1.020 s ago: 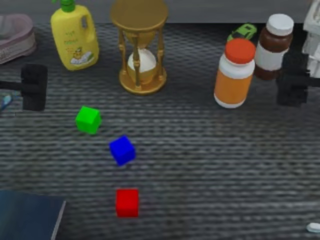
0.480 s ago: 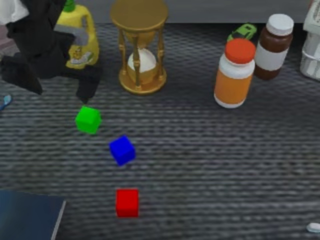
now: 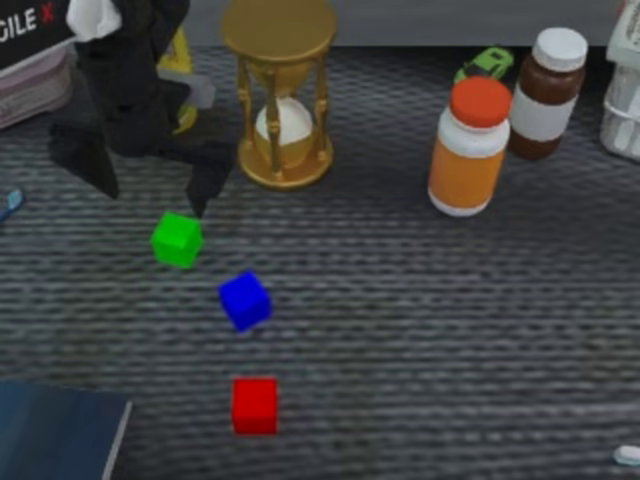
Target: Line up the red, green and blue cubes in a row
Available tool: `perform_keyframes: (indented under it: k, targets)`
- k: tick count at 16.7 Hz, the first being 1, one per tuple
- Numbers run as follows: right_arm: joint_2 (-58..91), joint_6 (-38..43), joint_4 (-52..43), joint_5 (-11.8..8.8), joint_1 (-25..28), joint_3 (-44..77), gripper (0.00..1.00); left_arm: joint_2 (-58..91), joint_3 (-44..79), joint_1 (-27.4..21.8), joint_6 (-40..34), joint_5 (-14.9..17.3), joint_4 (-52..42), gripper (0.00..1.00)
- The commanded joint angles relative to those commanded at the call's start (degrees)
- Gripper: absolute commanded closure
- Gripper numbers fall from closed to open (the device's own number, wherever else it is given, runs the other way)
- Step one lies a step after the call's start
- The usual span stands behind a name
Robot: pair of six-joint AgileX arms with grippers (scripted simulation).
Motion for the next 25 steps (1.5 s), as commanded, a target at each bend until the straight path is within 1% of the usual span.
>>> perform_keyframes:
  k: [6,13,18,25]
  targets:
    - [0.0,0.0,0.0,0.0,0.0,0.0,0.0,0.4,-0.7,0.2,0.1,0.0,1.0,0.0]
    - [0.0,0.0,0.0,0.0,0.0,0.0,0.0,4.9,-9.2,0.1,0.1,0.1,14.3,0.0]
    - [0.0,0.0,0.0,0.0,0.0,0.0,0.0,5.3,-9.9,0.1,0.1,0.1,15.1,0.0]
    - [0.0,0.0,0.0,0.0,0.0,0.0,0.0,5.3,-9.9,0.1,0.1,0.1,15.1,0.53]
